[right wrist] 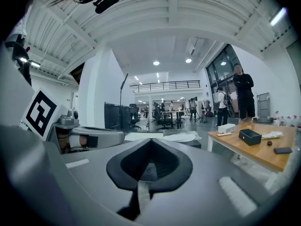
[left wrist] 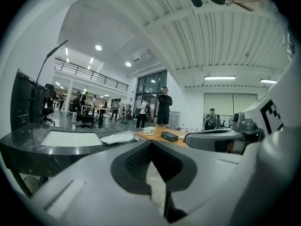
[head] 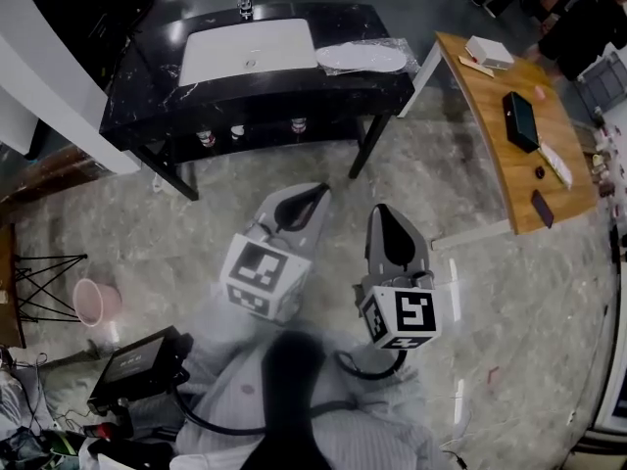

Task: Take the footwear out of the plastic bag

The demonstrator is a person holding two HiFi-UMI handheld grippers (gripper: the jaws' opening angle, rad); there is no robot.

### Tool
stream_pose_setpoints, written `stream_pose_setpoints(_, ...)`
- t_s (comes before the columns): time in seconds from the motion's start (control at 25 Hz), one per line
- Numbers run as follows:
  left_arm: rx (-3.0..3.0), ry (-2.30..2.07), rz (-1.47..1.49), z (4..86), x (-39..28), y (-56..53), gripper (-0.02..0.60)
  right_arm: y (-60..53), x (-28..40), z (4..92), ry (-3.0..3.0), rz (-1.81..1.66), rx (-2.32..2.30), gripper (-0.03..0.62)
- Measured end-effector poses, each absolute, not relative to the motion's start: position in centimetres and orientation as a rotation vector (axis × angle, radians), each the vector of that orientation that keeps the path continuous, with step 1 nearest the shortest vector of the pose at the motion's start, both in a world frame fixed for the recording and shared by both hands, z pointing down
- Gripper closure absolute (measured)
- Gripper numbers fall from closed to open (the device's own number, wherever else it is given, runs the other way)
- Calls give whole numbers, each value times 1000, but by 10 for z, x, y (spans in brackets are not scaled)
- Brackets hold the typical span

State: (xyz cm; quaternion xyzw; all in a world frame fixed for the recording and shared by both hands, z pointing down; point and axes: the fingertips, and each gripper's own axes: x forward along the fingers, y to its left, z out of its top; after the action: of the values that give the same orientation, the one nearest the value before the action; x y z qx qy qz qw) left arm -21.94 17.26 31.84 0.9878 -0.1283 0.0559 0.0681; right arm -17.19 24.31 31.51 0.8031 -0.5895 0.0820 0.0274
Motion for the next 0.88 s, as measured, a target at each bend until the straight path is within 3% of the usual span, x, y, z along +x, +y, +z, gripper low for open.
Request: stream_pose_setpoints(0.88, 2962, -377, 249, 342, 82, -82, 580, -21, 134, 332, -1808, 307, 2461, 580)
